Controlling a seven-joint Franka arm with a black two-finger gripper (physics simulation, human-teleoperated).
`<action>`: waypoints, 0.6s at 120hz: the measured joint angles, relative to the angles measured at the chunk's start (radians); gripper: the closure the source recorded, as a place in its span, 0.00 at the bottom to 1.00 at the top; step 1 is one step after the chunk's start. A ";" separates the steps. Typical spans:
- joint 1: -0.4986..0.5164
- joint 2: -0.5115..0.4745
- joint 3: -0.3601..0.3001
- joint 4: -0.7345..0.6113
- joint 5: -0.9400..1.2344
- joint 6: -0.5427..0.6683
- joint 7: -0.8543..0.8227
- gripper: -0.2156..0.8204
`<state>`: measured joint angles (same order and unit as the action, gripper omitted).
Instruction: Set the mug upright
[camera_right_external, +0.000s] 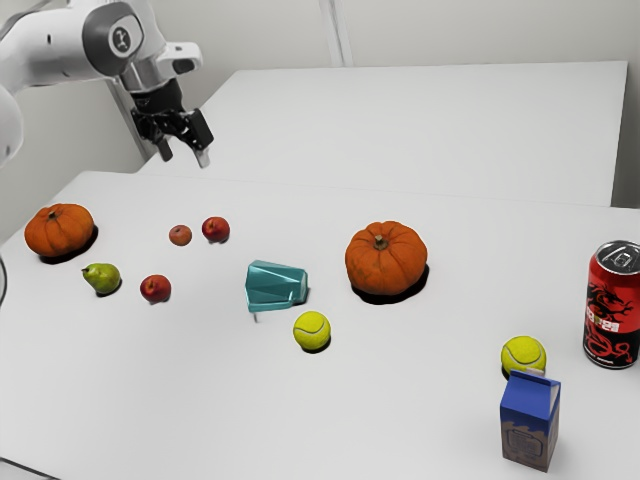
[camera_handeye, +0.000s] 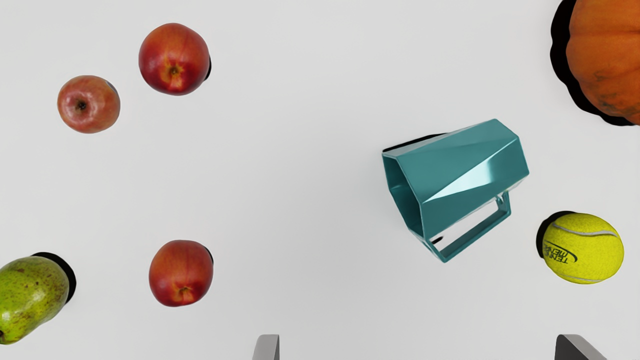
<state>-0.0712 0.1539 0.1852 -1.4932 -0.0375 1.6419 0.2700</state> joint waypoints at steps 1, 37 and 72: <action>0.000 0.000 0.000 -0.001 0.000 0.001 0.001 0.21; -0.012 -0.078 0.032 -0.216 -0.171 0.053 0.004 0.21; -0.037 -0.025 0.114 -0.387 -0.534 0.060 0.010 0.21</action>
<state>-0.1083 0.1290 0.2993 -1.8800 -0.5717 1.7023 0.2803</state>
